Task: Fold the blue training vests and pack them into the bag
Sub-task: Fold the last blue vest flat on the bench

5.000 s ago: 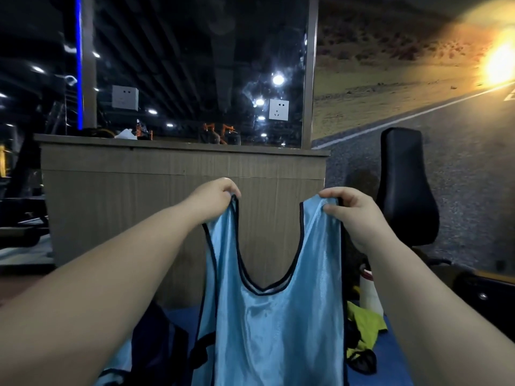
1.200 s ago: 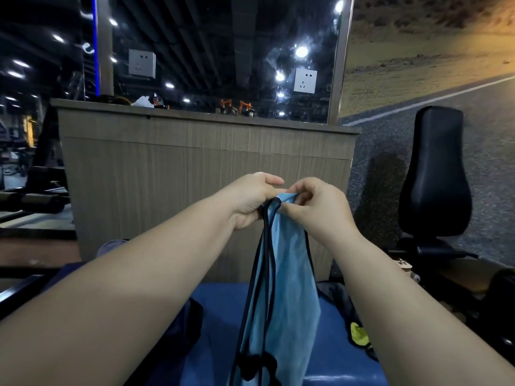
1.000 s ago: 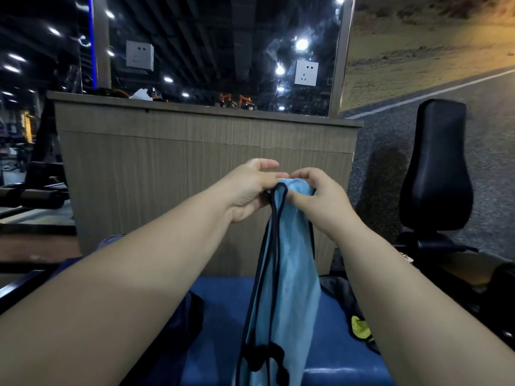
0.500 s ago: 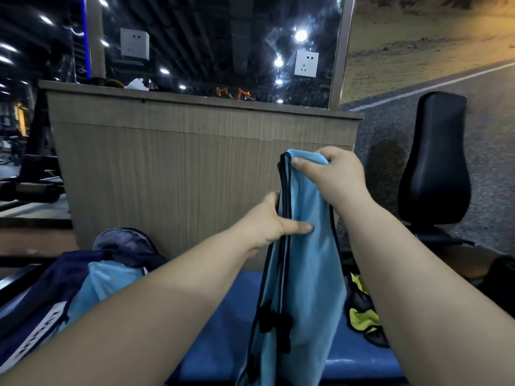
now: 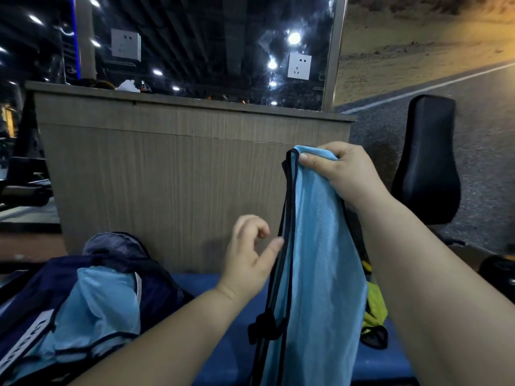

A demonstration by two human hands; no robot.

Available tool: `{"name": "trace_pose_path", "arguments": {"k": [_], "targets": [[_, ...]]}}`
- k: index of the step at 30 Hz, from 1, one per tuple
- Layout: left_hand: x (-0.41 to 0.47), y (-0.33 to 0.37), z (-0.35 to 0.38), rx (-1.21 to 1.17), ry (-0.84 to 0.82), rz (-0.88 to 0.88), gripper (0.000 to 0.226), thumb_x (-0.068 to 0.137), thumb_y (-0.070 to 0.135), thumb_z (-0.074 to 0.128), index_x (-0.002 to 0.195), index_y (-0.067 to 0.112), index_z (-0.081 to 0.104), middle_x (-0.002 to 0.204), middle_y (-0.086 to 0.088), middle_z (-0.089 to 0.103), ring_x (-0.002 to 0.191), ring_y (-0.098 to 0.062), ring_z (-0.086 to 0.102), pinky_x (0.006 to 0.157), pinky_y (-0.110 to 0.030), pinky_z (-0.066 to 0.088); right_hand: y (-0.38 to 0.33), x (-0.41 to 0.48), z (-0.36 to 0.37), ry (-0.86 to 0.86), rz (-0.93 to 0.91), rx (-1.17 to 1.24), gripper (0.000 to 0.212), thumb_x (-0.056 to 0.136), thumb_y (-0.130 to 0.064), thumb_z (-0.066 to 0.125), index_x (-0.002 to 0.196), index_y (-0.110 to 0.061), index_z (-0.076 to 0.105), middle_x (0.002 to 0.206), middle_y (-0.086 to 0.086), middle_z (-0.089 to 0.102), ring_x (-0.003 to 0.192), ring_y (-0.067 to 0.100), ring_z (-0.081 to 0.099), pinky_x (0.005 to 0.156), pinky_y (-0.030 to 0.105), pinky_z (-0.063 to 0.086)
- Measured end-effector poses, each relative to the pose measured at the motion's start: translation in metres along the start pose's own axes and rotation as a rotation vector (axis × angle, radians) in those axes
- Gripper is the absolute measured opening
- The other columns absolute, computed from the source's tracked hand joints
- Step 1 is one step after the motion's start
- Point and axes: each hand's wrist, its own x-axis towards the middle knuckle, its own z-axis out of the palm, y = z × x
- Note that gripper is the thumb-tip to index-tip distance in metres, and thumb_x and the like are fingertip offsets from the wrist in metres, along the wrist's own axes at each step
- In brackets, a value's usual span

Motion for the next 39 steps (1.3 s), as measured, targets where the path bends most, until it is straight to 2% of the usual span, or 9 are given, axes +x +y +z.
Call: {"name": "trace_pose_path", "arguments": {"k": [2, 7, 11, 17, 24, 26, 29, 34, 39], "targets": [[-0.012, -0.005, 0.007, 0.071, -0.027, 0.081, 0.011, 0.085, 0.037, 0.058, 0.088, 0.029, 0.051, 0.102, 0.018, 0.044, 0.094, 0.001, 0.048, 0.081, -0.011, 0.038, 0.003, -0.001, 0.001, -0.012, -0.001, 0.012, 0.017, 0.075, -0.035, 0.082, 0.071, -0.024, 0.07, 0.064, -0.012, 0.066, 0.06, 0.004, 0.06, 0.058, 0.025, 0.048], [-0.016, -0.004, 0.014, -0.058, -0.038, -0.056, 0.018, 0.092, 0.039, 0.05, 0.104, 0.037, 0.064, 0.11, 0.021, 0.054, 0.107, 0.003, 0.052, 0.092, -0.006, 0.035, 0.009, -0.001, 0.002, -0.019, -0.005, 0.047, 0.018, 0.077, -0.033, 0.081, 0.073, -0.019, 0.071, 0.071, -0.003, 0.066, 0.066, 0.011, 0.062, 0.063, 0.032, 0.049], [-0.014, 0.006, 0.017, -0.199, -0.014, -0.229, 0.019, 0.096, 0.028, 0.048, 0.104, 0.042, 0.059, 0.1, 0.02, 0.065, 0.1, 0.005, 0.059, 0.085, -0.006, 0.04, 0.017, 0.001, 0.0, 0.021, -0.011, 0.066, 0.028, 0.076, -0.034, 0.082, 0.078, -0.009, 0.07, 0.073, 0.002, 0.064, 0.069, 0.017, 0.061, 0.065, 0.039, 0.05], [-0.015, 0.004, 0.025, -0.175, 0.045, -0.242, 0.032, 0.089, 0.018, 0.053, 0.096, 0.048, 0.061, 0.094, 0.017, 0.066, 0.091, -0.001, 0.062, 0.081, -0.014, 0.047, 0.025, 0.0, -0.001, 0.082, -0.002, 0.105, 0.015, 0.078, -0.031, 0.081, 0.071, -0.022, 0.07, 0.07, -0.006, 0.065, 0.067, 0.011, 0.061, 0.065, 0.035, 0.051], [-0.022, -0.003, 0.033, -0.032, -0.147, -0.258, 0.03, 0.077, 0.037, 0.064, 0.104, 0.049, 0.06, 0.129, 0.029, 0.039, 0.106, 0.01, 0.05, 0.09, -0.012, 0.043, 0.023, -0.002, 0.003, 0.017, -0.037, 0.11, 0.019, 0.079, -0.028, 0.08, 0.067, -0.019, 0.068, 0.065, -0.005, 0.058, 0.064, 0.012, 0.053, 0.061, 0.029, 0.041], [-0.025, -0.005, 0.032, 0.037, -0.192, -0.264, 0.032, 0.078, 0.036, 0.068, 0.109, 0.043, 0.065, 0.133, 0.027, 0.036, 0.097, 0.014, 0.044, 0.09, -0.015, 0.041, 0.022, -0.001, 0.003, 0.002, -0.049, 0.113, 0.02, 0.079, -0.029, 0.08, 0.067, -0.018, 0.068, 0.068, -0.001, 0.059, 0.066, 0.015, 0.054, 0.062, 0.032, 0.042], [-0.027, -0.002, 0.031, 0.137, -0.183, -0.241, 0.031, 0.078, 0.038, 0.07, 0.109, 0.035, 0.068, 0.134, 0.027, 0.034, 0.087, 0.007, 0.043, 0.087, -0.022, 0.046, 0.021, -0.002, 0.004, -0.014, -0.053, 0.115, 0.019, 0.077, -0.031, 0.081, 0.068, -0.019, 0.07, 0.07, 0.002, 0.061, 0.068, 0.017, 0.056, 0.064, 0.034, 0.044], [-0.022, 0.008, 0.032, 0.18, 0.013, -0.098, 0.036, 0.071, 0.045, 0.057, 0.106, 0.037, 0.057, 0.129, 0.017, 0.045, 0.103, -0.011, 0.057, 0.086, -0.044, 0.052, 0.021, -0.004, 0.003, -0.035, -0.038, 0.144, 0.025, 0.062, -0.049, 0.078, 0.065, -0.024, 0.072, 0.073, 0.005, 0.064, 0.07, 0.02, 0.059, 0.066, 0.037, 0.047], [-0.019, 0.008, 0.035, 0.19, 0.024, -0.079, 0.031, 0.069, 0.041, 0.06, 0.098, 0.03, 0.065, 0.129, 0.011, 0.047, 0.101, -0.014, 0.059, 0.084, -0.044, 0.053, 0.02, -0.006, 0.001, -0.055, -0.035, 0.139, 0.027, 0.061, -0.048, 0.076, 0.069, -0.023, 0.071, 0.073, 0.002, 0.067, 0.07, 0.018, 0.062, 0.067, 0.038, 0.051]]}}
